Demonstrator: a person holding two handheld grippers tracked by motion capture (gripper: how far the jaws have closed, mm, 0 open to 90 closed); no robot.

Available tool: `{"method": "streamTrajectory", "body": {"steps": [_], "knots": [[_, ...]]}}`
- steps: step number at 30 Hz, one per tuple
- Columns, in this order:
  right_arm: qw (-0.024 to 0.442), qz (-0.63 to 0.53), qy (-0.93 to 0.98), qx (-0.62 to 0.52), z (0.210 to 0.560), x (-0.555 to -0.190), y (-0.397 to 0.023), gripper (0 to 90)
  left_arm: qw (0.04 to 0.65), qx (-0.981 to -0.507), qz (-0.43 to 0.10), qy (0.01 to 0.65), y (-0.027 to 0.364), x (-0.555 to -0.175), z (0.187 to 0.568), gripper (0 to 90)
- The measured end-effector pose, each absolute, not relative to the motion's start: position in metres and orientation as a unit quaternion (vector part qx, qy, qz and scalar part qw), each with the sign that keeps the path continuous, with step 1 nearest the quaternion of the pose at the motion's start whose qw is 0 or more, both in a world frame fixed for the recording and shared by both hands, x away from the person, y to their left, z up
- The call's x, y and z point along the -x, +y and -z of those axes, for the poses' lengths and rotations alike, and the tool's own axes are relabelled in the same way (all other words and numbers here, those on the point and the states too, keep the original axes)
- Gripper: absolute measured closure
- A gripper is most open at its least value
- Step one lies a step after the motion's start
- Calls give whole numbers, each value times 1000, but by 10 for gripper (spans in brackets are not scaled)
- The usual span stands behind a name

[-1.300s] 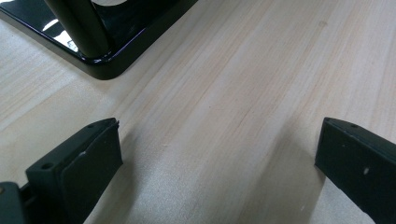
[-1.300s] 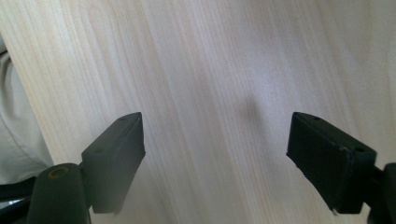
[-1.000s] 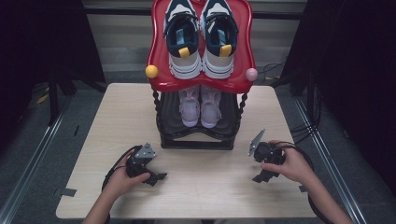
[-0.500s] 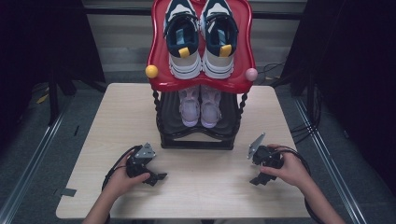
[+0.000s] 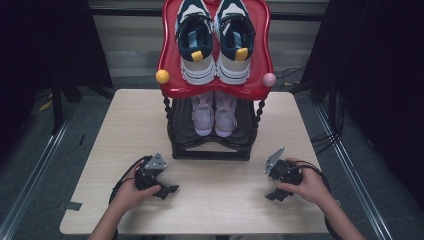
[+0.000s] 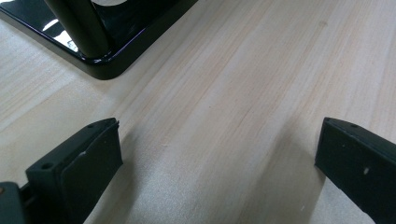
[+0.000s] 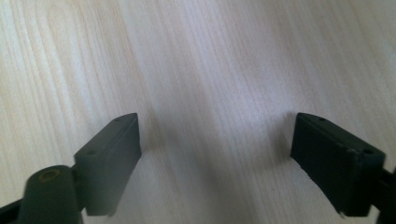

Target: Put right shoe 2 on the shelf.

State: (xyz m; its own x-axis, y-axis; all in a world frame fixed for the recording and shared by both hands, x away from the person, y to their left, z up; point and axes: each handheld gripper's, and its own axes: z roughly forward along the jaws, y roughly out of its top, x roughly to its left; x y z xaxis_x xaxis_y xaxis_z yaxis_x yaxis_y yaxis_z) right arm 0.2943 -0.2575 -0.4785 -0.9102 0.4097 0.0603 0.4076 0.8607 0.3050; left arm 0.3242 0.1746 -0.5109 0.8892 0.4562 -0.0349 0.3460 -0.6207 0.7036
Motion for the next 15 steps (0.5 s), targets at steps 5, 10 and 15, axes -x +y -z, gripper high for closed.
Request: {"method": "streamTrajectory", "body": {"steps": [5, 10, 15], "knots": [[20, -187, 960, -208, 482, -292, -259, 132, 374, -897, -74, 223, 175, -324, 511, 0], [26, -199, 957, -210, 484, -290, -262, 124, 374, -897, -74, 224, 175, -324, 511, 0], [31, -210, 954, -210, 485, -289, -264, 122, 373, -897, -74, 223, 175, -324, 511, 0]]}}
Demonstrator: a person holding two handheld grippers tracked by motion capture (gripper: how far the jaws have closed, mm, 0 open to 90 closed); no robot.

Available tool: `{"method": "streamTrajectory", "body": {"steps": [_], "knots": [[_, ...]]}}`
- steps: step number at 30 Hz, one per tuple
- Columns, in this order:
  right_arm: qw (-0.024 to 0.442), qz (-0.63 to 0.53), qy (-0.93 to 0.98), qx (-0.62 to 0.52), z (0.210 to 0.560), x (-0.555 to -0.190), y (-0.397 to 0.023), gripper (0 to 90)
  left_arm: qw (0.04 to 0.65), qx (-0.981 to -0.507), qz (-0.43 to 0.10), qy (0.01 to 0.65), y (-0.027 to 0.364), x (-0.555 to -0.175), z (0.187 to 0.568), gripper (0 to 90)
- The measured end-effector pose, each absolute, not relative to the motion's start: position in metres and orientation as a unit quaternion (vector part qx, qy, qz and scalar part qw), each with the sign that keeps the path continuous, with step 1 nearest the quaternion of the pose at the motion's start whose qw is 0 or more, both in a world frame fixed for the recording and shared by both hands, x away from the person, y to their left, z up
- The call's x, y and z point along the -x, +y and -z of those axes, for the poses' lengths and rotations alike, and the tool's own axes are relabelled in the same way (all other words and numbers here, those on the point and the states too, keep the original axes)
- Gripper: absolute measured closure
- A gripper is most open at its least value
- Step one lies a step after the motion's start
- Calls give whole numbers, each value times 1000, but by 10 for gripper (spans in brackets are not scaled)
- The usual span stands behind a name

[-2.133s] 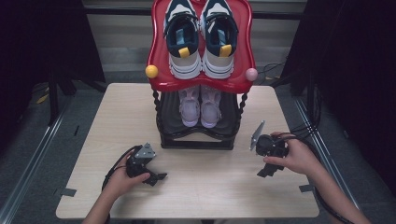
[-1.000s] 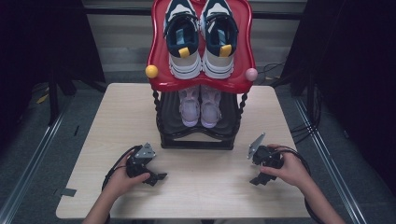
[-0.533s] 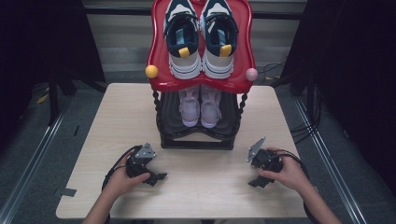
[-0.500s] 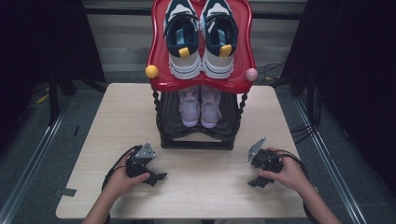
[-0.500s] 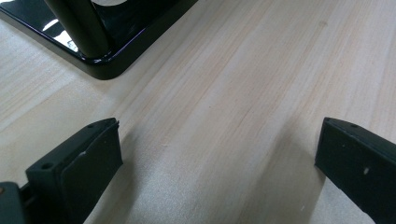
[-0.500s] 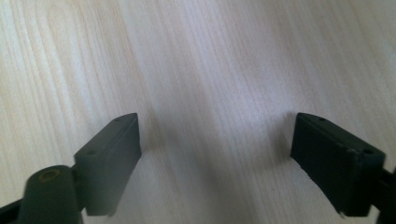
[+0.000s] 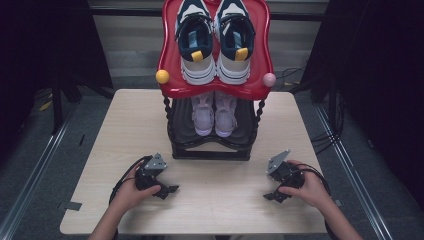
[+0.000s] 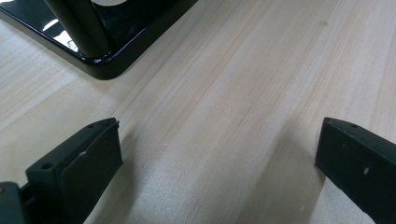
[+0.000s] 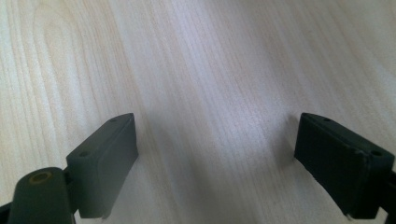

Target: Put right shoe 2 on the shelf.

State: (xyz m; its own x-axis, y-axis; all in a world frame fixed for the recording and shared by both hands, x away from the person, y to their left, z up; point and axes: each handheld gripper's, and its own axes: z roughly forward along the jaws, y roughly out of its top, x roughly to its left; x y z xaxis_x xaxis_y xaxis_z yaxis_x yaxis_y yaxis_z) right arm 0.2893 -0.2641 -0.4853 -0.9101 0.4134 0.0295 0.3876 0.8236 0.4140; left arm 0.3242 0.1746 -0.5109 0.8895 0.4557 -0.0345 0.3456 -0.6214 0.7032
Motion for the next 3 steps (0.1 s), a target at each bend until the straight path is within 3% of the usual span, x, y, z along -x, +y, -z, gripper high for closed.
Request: {"method": "streamTrajectory", "body": {"steps": [3], "knots": [[31, -217, 950, -222, 486, -287, -266, 119, 374, -897, -74, 223, 175, -324, 511, 0]]}}
